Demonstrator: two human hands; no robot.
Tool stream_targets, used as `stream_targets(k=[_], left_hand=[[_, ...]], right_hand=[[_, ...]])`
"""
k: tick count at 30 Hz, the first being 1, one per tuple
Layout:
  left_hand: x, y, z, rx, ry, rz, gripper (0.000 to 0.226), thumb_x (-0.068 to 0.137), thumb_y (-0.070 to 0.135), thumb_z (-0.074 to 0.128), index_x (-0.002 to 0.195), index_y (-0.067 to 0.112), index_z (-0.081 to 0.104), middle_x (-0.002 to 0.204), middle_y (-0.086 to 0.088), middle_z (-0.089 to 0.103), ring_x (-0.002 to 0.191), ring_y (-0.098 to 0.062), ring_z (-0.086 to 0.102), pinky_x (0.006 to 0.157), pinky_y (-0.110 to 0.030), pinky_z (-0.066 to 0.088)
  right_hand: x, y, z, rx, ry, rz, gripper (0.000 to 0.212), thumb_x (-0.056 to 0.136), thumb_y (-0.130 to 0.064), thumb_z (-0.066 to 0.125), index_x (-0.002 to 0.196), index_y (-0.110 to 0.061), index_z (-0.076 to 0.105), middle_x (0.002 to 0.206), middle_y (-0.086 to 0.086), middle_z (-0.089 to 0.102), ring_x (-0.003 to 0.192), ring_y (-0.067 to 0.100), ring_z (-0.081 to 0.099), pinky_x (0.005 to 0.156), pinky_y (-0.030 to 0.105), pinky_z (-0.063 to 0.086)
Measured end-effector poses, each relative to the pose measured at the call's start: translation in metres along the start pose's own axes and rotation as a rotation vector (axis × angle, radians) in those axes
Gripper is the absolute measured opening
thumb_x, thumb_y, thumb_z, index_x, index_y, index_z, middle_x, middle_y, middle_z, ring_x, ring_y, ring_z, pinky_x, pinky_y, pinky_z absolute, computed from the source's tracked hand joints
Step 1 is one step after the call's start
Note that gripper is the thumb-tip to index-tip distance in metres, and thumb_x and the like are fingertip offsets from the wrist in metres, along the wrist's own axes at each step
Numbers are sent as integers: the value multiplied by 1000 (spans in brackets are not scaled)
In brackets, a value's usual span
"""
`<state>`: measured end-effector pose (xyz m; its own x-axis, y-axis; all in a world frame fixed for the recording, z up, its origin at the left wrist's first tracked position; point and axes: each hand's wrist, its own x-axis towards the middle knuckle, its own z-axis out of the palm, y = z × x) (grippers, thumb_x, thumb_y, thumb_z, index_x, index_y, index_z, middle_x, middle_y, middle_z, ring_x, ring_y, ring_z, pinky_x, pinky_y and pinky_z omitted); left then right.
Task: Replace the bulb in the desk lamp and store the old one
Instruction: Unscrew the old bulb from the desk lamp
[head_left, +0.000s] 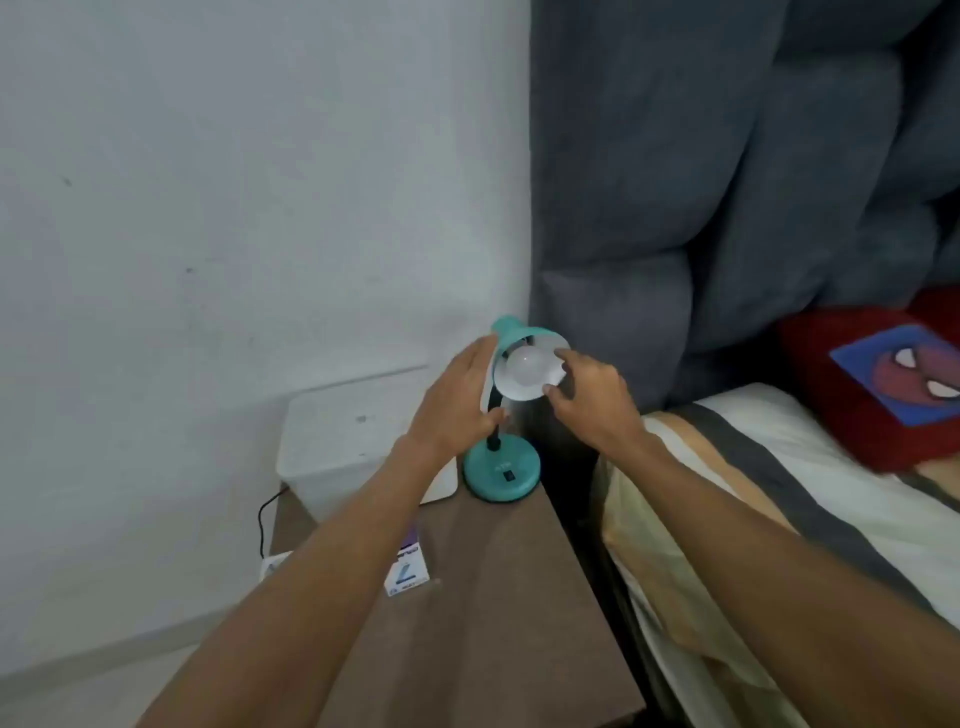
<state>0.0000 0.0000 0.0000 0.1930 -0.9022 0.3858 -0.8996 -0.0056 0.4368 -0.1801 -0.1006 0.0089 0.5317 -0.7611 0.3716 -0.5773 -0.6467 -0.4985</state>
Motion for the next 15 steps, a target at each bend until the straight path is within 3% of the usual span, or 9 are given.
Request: stream_targets(k=[4, 12, 15], left_hand=[[23, -6, 10, 8, -69, 61, 108, 81, 25, 84, 163, 11, 14, 169, -9, 20, 155, -25, 24, 123, -36, 30], [32, -25, 25, 6, -26, 157, 98, 83, 2, 77, 161, 14, 20, 166, -7, 29, 147, -27, 40, 115, -37, 43], [33, -28, 25, -8, -21, 169, 101, 79, -1, 80, 161, 15, 23, 166, -8, 31, 144, -29, 45, 115, -35, 43]], right_hand=[[11, -9, 9, 63, -42, 23, 61, 88, -34, 69, 141, -13, 49, 128, 15, 65, 109, 35, 65, 93, 46, 53], [24, -19, 37, 241, 63, 80, 52, 87, -34, 72, 132, -17, 54, 120, 11, 66, 106, 33, 64, 91, 43, 53], [26, -19, 46, 91, 72, 10, 57, 88, -25, 73, 138, -12, 49, 127, 15, 61, 108, 37, 62, 88, 46, 53]])
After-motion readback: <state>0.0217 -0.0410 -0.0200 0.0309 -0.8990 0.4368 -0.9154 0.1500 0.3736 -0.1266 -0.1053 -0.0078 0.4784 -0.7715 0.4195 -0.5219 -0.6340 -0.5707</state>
